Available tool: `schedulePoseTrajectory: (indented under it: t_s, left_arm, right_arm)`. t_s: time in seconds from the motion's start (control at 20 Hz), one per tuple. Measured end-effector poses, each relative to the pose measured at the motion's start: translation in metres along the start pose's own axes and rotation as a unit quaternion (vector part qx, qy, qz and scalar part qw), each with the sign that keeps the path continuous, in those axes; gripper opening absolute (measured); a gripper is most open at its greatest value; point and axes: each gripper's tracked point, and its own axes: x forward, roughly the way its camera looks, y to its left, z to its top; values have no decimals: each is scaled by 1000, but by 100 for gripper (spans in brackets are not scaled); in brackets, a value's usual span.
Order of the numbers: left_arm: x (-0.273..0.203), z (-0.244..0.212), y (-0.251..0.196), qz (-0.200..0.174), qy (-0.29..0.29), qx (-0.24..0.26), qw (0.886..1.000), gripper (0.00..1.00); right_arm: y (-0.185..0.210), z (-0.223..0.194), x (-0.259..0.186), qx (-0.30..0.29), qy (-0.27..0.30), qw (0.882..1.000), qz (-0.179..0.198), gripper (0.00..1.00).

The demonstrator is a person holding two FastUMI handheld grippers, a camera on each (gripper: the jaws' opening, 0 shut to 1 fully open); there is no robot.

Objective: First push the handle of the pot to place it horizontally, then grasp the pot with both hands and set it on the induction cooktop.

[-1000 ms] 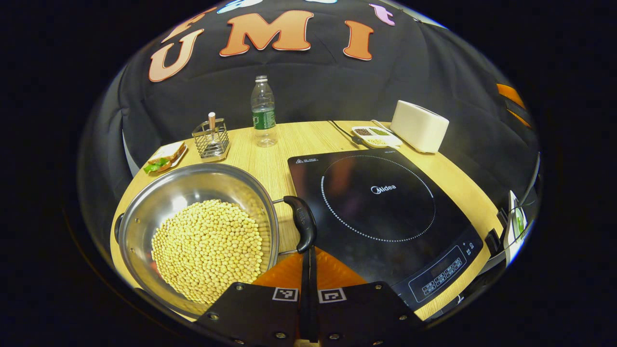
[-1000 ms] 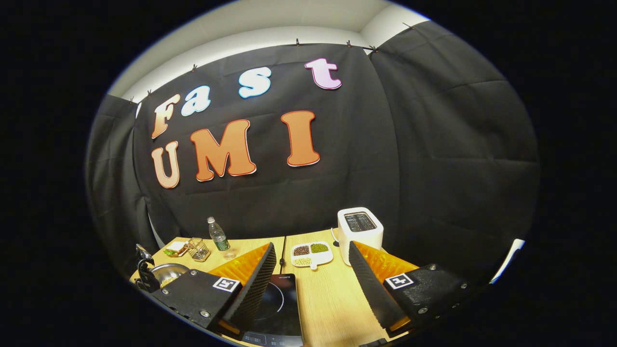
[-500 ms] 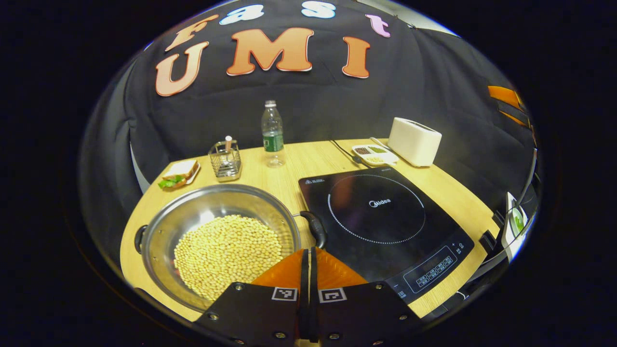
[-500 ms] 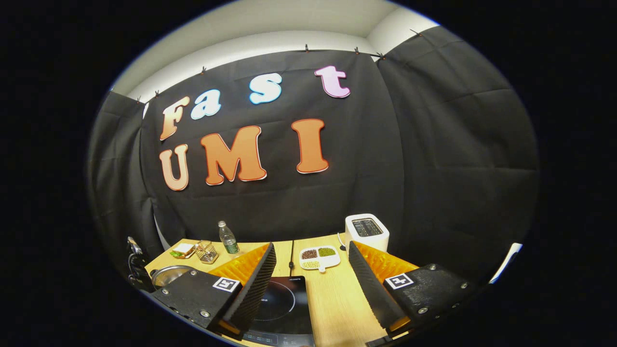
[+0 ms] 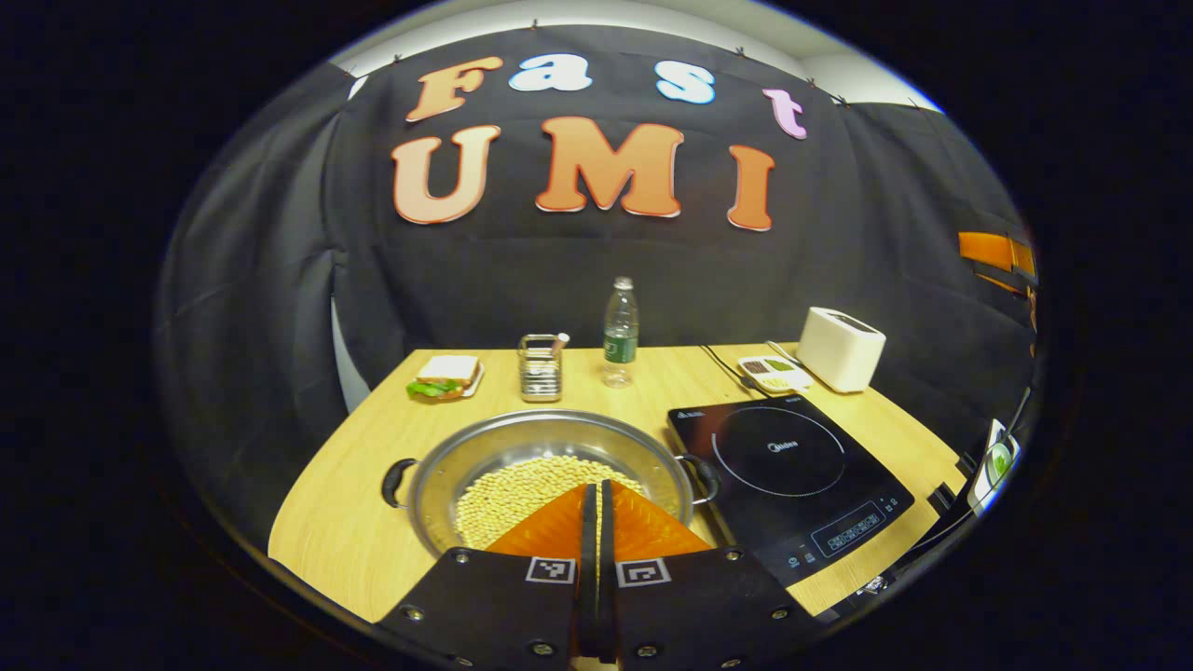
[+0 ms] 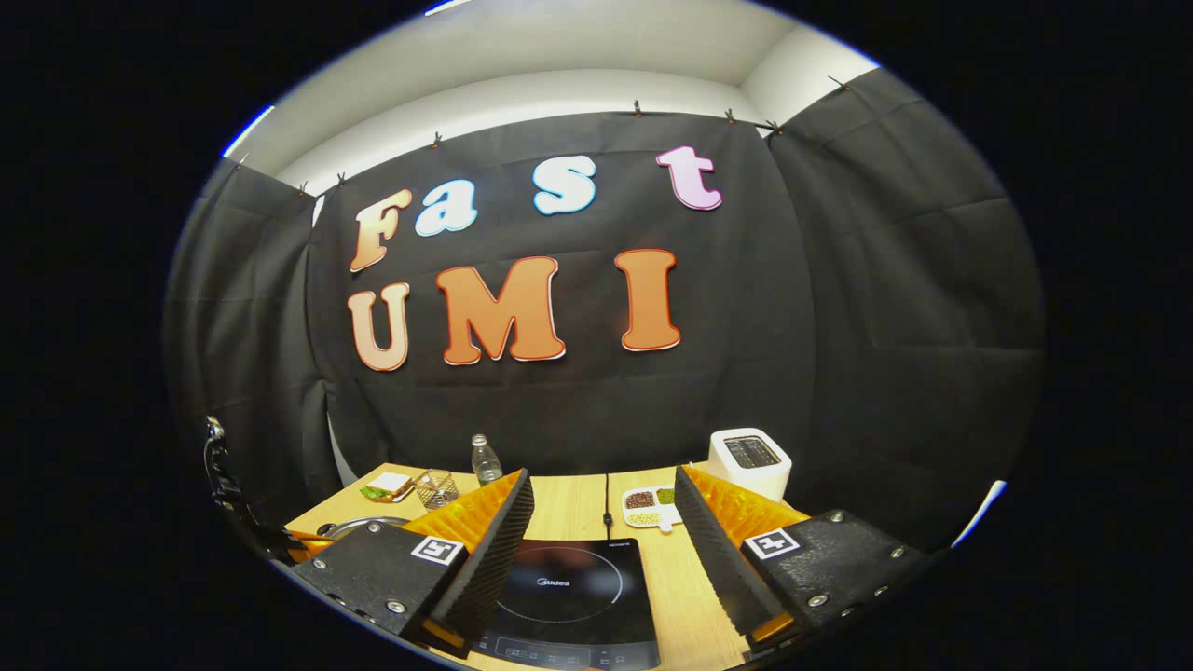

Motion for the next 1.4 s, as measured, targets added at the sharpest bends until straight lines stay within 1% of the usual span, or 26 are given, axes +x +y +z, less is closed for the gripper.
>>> schedulePoseTrajectory:
  t_s: [0.15,0.35,0.4,0.5,0.55,0.65,0.7,0.75,0.8,0.85,0.9,1.0,1.05,1.1,1.15,1.35,1.4]
  left_arm:
    - [-14,8,43,33,-20,-14,999,1]
    - [-27,16,85,66,-44,-9,997,2]
    - [-29,14,93,73,-46,-8,996,1]
    - [-26,10,103,80,-45,-11,996,2]
    - [-24,8,107,80,-43,-13,996,7]
    - [-22,2,122,85,-39,-15,995,8]
    - [-20,4,129,88,-43,-18,995,13]
    - [-17,4,134,88,-44,-22,995,22]
    - [-14,2,139,86,-46,-25,995,28]
    - [-9,0,141,82,-45,-26,995,51]
    - [-5,-4,144,78,-43,-25,996,59]
    - [8,-10,150,70,-37,-25,997,60]
    - [15,-15,152,66,-31,-27,997,63]
    - [25,-17,156,64,-27,-28,997,73]
    - [34,-20,159,62,-23,-28,997,94]
    - [66,-34,172,53,0,-34,998,92]
    - [72,-39,173,50,8,-34,998,93]
  right_arm:
    - [26,-6,-2,-8,2,1000,14,94]
    - [53,-18,2,-9,13,999,28,94]
    - [60,-23,4,-8,16,999,32,94]
    - [75,-34,10,-8,24,999,39,94]
    - [83,-41,15,-7,29,999,41,94]
    - [96,-59,23,-6,42,998,43,94]
    - [105,-71,27,-8,52,998,44,94]
    - [112,-81,31,-8,60,997,45,95]
    - [122,-92,35,-7,69,996,48,94]
    - [131,-103,39,-4,78,996,50,94]
    - [140,-113,44,-1,89,995,52,94]
    - [156,-135,54,2,105,993,48,94]
    - [162,-145,62,0,110,993,41,95]
    - [167,-153,67,-3,115,993,34,95]
    - [172,-161,72,-6,121,992,28,95]
    - [190,-203,92,-17,155,988,9,94]
    - [194,-214,96,-19,167,986,7,95]
